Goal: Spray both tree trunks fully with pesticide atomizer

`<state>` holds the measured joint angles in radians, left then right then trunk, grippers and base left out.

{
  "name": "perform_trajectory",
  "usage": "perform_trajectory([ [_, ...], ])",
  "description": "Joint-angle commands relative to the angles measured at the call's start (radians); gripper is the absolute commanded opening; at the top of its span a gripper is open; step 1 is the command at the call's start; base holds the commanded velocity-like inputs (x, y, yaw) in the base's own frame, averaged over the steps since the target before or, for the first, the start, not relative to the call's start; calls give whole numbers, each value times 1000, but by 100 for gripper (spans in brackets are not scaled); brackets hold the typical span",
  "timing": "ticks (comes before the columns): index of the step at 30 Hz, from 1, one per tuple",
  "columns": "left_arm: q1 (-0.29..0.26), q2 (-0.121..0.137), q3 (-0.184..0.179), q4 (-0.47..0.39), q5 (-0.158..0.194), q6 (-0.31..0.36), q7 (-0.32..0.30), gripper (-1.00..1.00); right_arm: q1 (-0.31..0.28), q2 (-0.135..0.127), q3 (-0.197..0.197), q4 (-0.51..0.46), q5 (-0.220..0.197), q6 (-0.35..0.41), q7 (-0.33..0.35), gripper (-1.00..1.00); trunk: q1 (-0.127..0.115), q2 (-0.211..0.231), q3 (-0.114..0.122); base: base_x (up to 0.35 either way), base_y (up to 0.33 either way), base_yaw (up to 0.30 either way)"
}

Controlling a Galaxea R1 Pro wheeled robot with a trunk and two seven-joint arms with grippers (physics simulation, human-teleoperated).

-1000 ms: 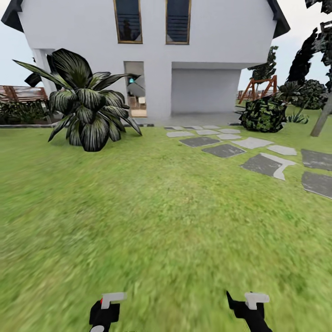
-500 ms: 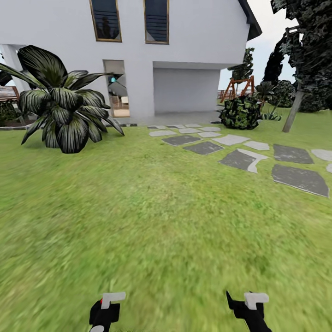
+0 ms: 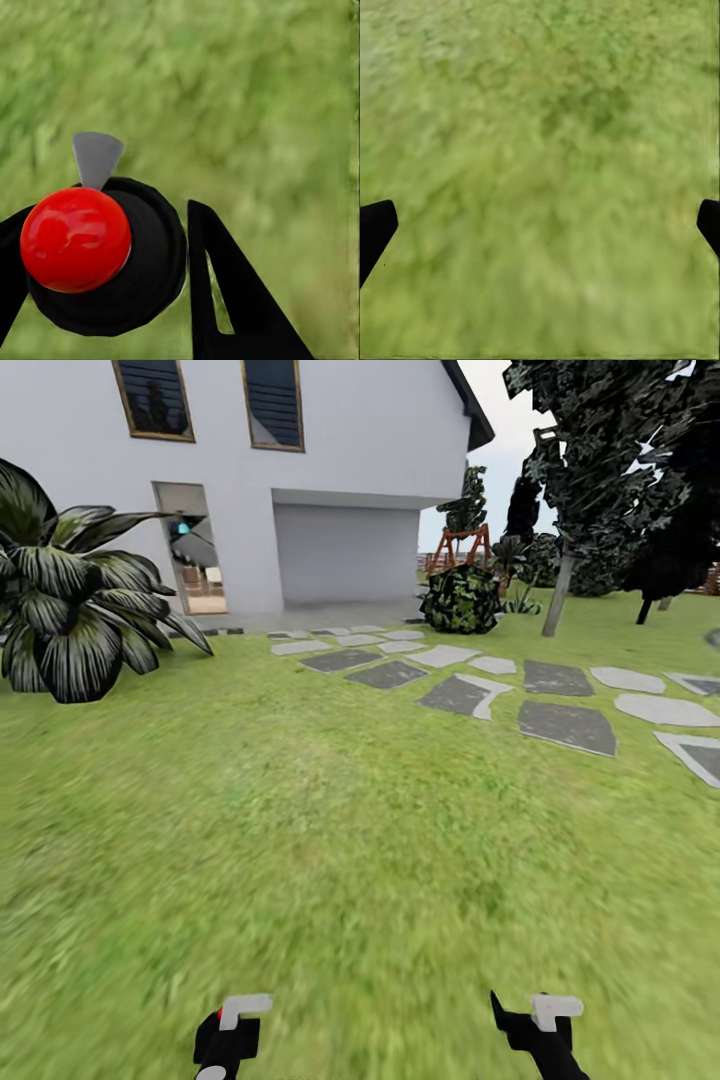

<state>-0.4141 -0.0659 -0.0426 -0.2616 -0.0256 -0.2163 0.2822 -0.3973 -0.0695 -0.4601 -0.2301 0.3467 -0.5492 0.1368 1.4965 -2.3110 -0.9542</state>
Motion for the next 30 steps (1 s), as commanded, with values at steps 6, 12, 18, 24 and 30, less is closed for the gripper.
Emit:
perform_trajectory([
  [6, 0, 0, 0, 0, 0, 0, 1, -100, 0, 0, 0, 0, 0, 0, 0, 100, 0, 0, -2, -92, -268, -286],
  [12, 0, 0, 0, 0, 0, 0, 0, -100, 0, 0, 0, 0, 0, 0, 0, 100, 0, 0, -5, -85, -269, -286],
  [18, 0, 0, 0, 0, 0, 0, 1, -100, 0, 0, 0, 0, 0, 0, 0, 100, 0, 0, -7, -76, -269, -286],
  [24, 0, 0, 0, -1, 0, 0, 1, -100, 0, 0, 0, 0, 0, 0, 0, 100, 0, 0, -10, -75, -269, -286],
  [30, 0, 0, 0, -1, 0, 0, 1, -100, 0, -1, 0, 0, 0, 0, 0, 100, 0, 0, -13, -76, -269, -286],
])
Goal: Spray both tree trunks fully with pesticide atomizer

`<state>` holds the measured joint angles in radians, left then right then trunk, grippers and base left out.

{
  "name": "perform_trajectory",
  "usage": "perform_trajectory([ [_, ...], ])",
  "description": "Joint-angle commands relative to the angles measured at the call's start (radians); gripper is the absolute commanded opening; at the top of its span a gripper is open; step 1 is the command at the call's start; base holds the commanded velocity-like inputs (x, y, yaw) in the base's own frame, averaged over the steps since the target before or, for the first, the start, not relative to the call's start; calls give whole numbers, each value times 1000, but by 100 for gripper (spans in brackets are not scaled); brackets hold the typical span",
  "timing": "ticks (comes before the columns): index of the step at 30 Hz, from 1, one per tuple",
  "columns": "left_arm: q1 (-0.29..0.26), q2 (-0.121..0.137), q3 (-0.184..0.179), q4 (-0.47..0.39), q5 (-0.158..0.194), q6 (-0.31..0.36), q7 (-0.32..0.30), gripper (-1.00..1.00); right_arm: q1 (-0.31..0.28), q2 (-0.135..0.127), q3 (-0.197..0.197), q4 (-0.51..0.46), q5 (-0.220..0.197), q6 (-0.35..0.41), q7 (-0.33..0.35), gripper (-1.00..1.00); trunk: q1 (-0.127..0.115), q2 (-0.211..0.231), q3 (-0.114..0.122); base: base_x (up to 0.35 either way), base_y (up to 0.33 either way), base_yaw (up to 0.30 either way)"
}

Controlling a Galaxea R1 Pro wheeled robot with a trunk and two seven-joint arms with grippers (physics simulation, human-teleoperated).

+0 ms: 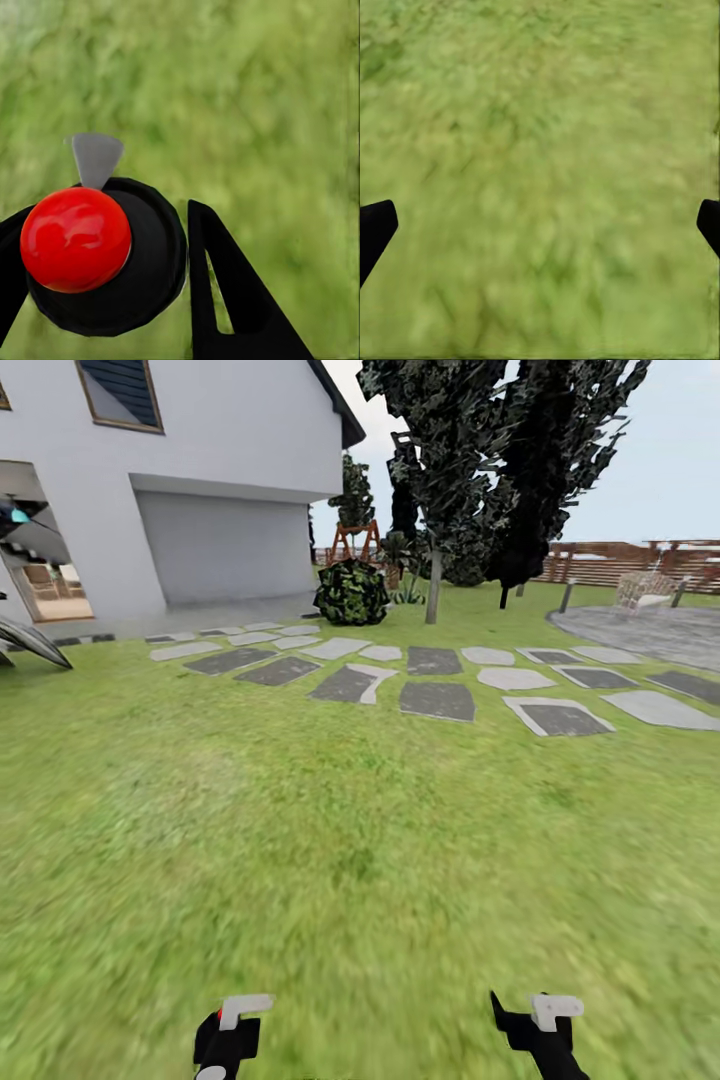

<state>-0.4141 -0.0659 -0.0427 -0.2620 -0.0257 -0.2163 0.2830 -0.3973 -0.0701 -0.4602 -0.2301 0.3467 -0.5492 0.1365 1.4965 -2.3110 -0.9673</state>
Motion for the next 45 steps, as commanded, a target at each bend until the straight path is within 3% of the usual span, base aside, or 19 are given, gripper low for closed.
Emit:
perform_trajectory([
  [1, 0, 0, 0, 0, 0, 0, 0, -100, 0, 0, 0, 0, 0, 0, 0, 100, 0, 0, -1, -76, -269, -286],
  [45, 0, 0, 0, 0, 0, 0, 0, -100, 0, 0, 0, 0, 0, 0, 0, 100, 0, 0, -29, -15, -269, -279],
])
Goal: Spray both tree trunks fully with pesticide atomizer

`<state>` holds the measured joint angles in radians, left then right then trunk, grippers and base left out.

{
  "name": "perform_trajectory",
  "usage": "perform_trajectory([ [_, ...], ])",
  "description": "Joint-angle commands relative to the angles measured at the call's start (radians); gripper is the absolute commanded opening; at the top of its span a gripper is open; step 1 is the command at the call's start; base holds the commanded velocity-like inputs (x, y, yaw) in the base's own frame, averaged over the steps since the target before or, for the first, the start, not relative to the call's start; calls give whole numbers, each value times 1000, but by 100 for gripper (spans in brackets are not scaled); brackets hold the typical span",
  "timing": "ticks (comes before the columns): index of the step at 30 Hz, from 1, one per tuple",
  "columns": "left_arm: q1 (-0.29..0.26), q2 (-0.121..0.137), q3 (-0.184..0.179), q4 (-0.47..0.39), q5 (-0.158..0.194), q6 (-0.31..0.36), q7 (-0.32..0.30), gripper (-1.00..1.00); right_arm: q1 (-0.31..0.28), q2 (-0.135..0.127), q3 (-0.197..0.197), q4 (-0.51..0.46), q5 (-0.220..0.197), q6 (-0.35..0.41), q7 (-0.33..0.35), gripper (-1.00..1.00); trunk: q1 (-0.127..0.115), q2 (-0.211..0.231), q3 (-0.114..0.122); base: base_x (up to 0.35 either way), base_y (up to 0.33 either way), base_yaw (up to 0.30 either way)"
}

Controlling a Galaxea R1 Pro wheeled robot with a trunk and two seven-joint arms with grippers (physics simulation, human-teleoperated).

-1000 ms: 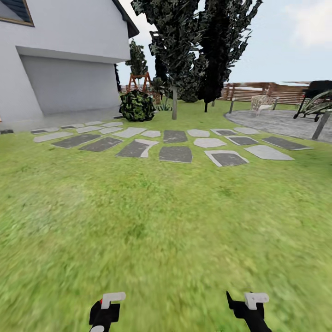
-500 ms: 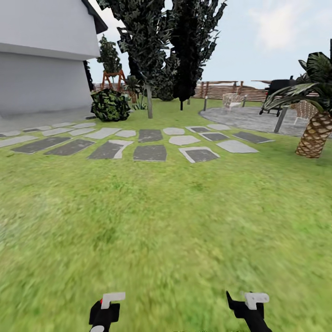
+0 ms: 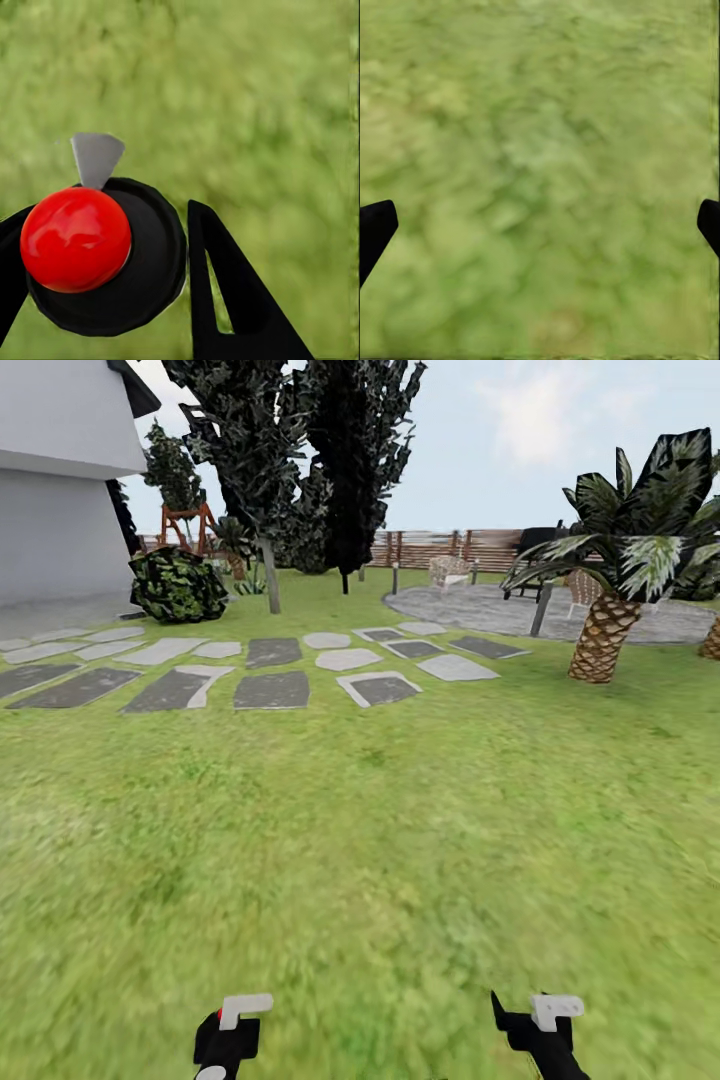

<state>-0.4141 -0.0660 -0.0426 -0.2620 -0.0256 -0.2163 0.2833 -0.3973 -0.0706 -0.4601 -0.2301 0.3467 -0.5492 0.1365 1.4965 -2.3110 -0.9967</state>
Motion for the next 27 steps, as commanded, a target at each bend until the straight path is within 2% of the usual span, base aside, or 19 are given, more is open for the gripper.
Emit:
perform_trajectory([
  [1, 0, 0, 0, 0, 0, 0, 0, -100, 0, 0, 0, 0, 0, 0, 0, 100, 0, 0, -1, 0, -269, -260],
  [27, 0, 0, 0, 0, 0, 0, 0, -100, 0, 0, 0, 0, 0, 0, 0, 100, 0, 0, -26, 0, -272, -259],
])
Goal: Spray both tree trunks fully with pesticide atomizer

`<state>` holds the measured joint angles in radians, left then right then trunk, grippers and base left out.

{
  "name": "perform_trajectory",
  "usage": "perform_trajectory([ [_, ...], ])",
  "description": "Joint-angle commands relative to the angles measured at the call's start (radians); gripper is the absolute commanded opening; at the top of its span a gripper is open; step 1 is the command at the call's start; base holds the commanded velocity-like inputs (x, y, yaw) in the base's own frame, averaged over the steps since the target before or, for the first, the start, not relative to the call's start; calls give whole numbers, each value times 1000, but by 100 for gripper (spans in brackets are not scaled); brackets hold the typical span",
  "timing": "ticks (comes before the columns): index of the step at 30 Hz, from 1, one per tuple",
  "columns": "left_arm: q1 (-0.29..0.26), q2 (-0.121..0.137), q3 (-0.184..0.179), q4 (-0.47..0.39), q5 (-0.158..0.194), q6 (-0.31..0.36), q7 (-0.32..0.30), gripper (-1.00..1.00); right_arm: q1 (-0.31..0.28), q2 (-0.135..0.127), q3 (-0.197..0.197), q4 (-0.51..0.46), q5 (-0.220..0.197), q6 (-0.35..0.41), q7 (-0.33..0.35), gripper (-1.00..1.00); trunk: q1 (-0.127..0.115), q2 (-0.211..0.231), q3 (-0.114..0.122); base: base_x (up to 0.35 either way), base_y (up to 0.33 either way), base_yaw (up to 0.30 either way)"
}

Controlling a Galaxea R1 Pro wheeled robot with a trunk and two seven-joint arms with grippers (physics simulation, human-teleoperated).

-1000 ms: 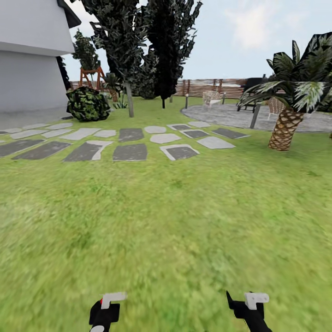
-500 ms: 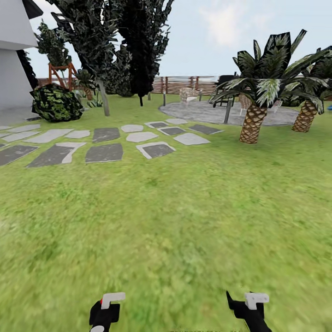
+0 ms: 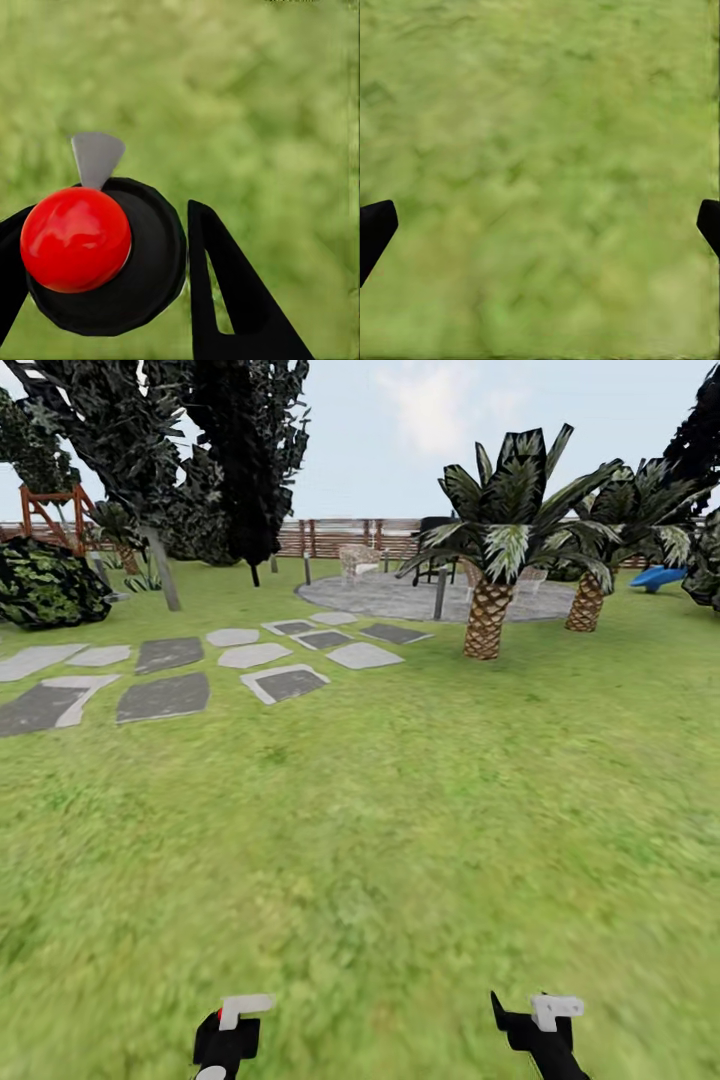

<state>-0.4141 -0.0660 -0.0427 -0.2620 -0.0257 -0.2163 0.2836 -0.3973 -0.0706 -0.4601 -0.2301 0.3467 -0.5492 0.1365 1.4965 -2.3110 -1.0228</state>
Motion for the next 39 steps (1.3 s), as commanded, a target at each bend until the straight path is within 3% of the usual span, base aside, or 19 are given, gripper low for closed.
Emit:
perform_trajectory([
  [1, 0, 0, 0, 0, 0, 0, 0, -100, 0, 0, 0, 0, 0, 0, 1, 100, 0, 0, -1, 0, -275, -259],
  [39, 0, 0, 0, 1, 0, 0, 0, -100, 0, 0, 0, 0, 0, 0, 1, 100, 0, 0, -38, 0, -277, -259],
])
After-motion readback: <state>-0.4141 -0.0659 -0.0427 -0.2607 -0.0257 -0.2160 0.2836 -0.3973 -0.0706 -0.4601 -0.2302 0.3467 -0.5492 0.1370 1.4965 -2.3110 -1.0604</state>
